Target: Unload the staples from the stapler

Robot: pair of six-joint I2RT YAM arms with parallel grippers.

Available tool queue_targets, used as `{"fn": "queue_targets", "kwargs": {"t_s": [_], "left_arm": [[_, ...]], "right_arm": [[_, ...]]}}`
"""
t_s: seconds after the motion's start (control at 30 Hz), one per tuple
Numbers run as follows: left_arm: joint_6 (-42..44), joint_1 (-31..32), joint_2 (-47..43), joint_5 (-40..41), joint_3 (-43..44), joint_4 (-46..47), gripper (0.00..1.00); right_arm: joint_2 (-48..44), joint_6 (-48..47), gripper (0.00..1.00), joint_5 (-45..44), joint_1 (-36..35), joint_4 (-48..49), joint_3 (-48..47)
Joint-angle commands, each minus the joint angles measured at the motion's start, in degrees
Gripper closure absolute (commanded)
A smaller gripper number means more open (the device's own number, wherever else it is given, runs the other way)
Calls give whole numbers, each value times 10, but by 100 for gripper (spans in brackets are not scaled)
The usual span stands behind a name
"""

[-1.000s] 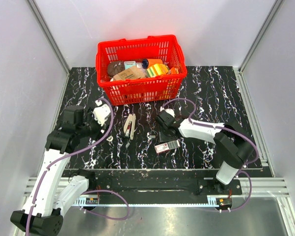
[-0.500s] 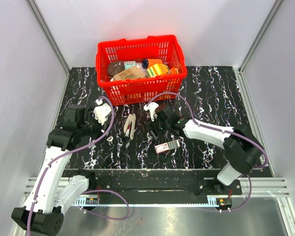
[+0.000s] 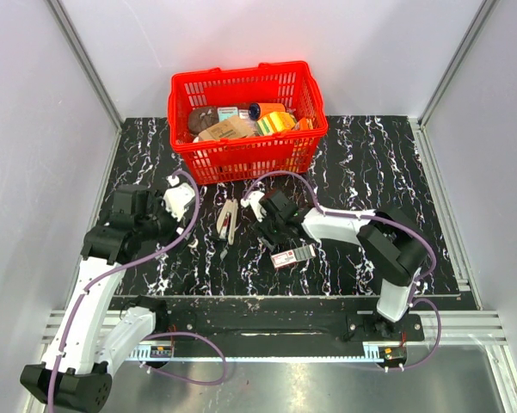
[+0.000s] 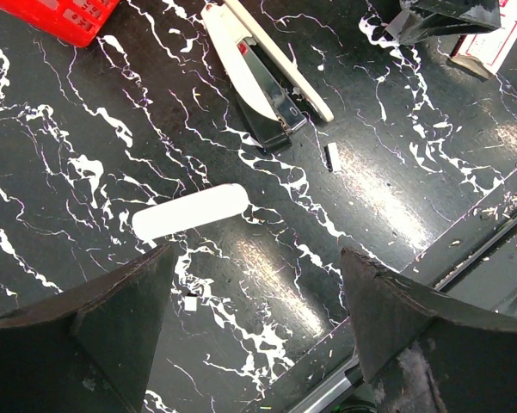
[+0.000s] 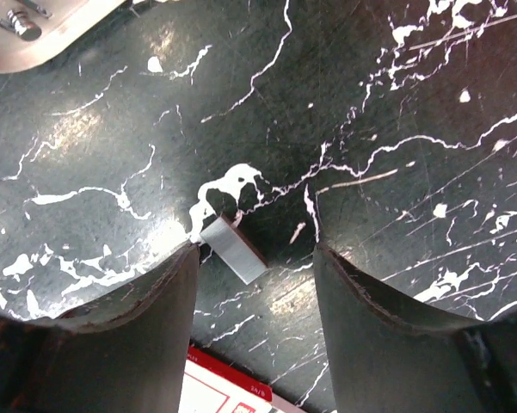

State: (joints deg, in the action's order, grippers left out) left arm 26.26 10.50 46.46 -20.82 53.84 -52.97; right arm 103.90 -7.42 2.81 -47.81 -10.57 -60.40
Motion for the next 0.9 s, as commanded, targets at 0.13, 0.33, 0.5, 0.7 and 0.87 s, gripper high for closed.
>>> {"fn": "queue_targets", "kwargs": {"t_s": [0.13, 0.33, 0.5, 0.7, 0.87], "left_arm": [[-5, -5, -10, -10, 14, 3, 17], [-3, -6, -10, -7, 16, 3, 17], [-3, -6, -9, -9, 17, 4, 17], [-3, -6, -9, -12, 16, 1, 17], [-5, -6, -13, -16, 15, 0, 17]], "right_arm": [[34, -30, 40, -72, -23, 1, -32], [42, -18, 46, -77, -22, -10, -40], [32, -1, 46, -78, -22, -19, -34], [8, 25, 46, -73, -22, -23, -13], [-6, 36, 49, -65, -23, -23, -3]]}}
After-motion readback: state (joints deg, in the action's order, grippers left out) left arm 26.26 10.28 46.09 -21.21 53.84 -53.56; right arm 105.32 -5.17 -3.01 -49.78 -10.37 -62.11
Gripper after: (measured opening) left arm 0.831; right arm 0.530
